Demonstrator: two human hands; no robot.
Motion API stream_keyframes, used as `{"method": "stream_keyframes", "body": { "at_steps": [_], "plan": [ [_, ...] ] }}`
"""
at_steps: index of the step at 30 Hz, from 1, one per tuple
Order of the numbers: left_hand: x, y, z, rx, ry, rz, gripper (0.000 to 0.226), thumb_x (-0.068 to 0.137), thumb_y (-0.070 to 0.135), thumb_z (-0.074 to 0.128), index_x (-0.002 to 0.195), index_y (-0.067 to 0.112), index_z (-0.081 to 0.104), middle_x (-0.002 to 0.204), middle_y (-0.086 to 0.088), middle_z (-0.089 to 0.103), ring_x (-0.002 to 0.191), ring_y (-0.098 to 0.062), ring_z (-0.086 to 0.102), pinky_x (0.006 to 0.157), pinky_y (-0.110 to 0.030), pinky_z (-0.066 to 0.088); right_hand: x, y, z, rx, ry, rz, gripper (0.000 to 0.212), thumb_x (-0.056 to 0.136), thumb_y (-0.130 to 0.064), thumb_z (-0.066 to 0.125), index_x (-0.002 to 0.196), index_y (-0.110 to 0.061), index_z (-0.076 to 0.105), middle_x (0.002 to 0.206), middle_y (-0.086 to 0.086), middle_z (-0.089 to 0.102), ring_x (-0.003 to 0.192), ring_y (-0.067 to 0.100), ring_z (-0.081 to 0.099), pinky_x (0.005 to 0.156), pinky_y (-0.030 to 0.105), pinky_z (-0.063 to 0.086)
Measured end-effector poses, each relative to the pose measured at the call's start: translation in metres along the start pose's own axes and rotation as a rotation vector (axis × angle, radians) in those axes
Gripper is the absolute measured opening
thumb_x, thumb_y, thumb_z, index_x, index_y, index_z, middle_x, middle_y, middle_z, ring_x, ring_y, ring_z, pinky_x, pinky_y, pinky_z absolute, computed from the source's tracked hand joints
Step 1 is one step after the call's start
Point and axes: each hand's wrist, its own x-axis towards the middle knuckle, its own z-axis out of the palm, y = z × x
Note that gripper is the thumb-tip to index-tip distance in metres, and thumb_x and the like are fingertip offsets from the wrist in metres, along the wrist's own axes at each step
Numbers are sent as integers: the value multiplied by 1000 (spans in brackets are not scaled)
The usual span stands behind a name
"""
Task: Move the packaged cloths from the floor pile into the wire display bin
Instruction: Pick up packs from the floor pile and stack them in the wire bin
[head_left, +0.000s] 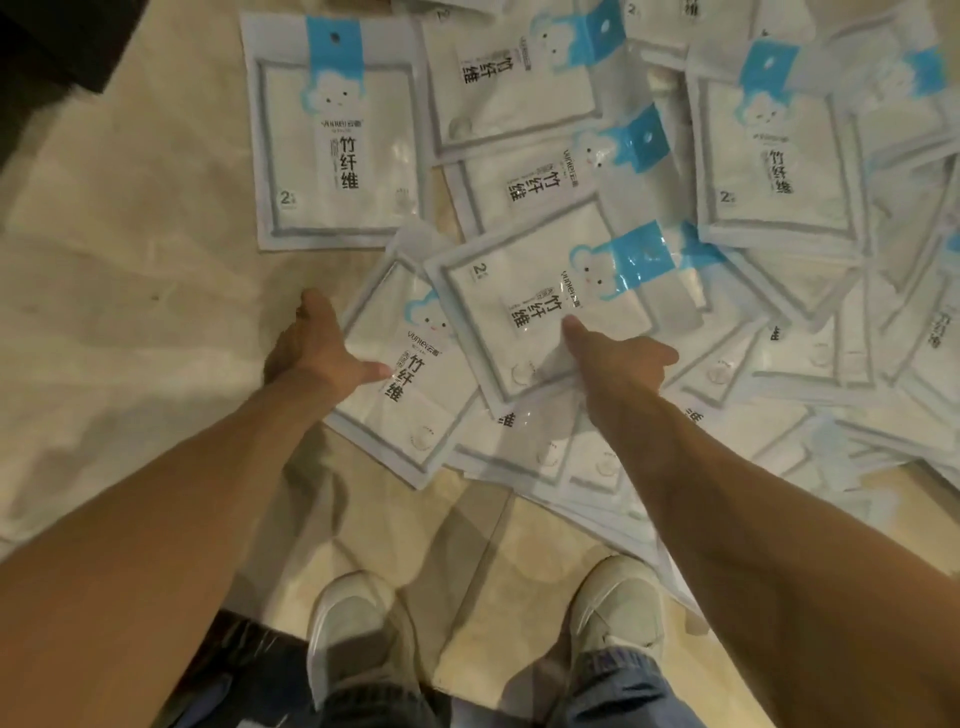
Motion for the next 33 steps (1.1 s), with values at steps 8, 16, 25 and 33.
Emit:
{"method": "stream_keyframes", "body": {
  "at_steps": [8, 16, 25, 33],
  "plan": [
    [-38, -33, -17, -480, -232, 139, 38, 80, 15, 86, 114, 19, 71, 105, -1, 76, 104, -26, 71, 90, -36, 54, -11, 34, -58, 545, -143, -62, 35, 86, -5, 81, 117, -10, 65, 109, 8, 76, 97, 28, 76, 83, 41, 63],
    [-127, -34, -119, -906, -137, 87, 36, 84, -3, 74, 112, 20, 70, 105, 2, 79, 95, -20, 76, 77, -34, 62, -76, -13, -167, 415, -401, -163, 24, 88, -9, 79, 110, -2, 72, 93, 11, 80, 79, 23, 79, 61, 28, 62],
    [-266, 20, -322, -1051, -32, 155, 40, 79, 1, 79, 116, 15, 70, 109, -6, 78, 104, -32, 73, 99, -54, 53, -226, -158, -302, 308, -627, -269, 30, 90, -11, 75, 118, -3, 70, 107, 19, 78, 96, 37, 76, 76, 45, 65],
    [-465, 28, -536, -1189, 97, 239, 45, 74, 6, 83, 116, 15, 70, 112, -5, 77, 105, -30, 74, 100, -55, 53, -447, -282, -464, 242, -762, -404, 27, 89, -7, 75, 115, 0, 72, 100, 18, 79, 80, 28, 79, 59, 34, 63]
  ]
}}
